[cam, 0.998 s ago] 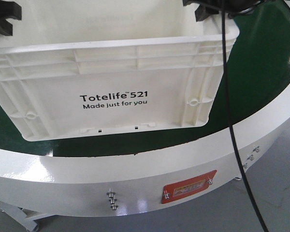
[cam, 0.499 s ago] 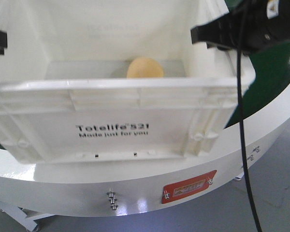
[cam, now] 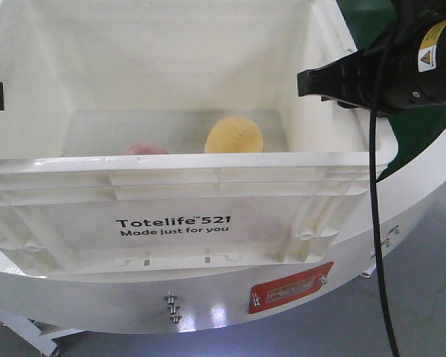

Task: Place moving items into box and shelve
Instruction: 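Close both grippers on the tote rims and lift the tote, then hold the tote with both grippers while the base backs away from the conveyor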

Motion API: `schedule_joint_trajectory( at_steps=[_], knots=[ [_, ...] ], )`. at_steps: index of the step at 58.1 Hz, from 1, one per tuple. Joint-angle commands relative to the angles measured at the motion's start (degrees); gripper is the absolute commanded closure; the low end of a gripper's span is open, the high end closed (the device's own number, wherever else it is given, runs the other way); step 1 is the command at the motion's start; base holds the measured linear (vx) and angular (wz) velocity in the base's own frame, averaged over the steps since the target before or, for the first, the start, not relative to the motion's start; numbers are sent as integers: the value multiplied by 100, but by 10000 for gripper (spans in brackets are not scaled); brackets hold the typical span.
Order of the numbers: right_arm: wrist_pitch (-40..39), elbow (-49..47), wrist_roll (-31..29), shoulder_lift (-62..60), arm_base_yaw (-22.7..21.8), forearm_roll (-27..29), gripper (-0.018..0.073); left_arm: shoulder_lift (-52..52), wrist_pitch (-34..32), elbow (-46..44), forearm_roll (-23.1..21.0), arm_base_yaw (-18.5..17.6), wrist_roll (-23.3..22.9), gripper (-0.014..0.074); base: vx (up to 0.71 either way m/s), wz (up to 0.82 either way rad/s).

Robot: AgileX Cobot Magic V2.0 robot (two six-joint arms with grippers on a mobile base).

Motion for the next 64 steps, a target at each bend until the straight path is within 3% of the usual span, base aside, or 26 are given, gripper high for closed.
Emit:
schedule_joint_trajectory(
  at_steps=[1,64],
  knots=[
    [-778,-241,172,-193,-11,-542,447,-183,-874,-237,80,-65,140,456,0,0],
    [-649,-241,2,-193,-11,-493,447,-183,-840,-237,80,-65,144,456,0,0]
  ],
)
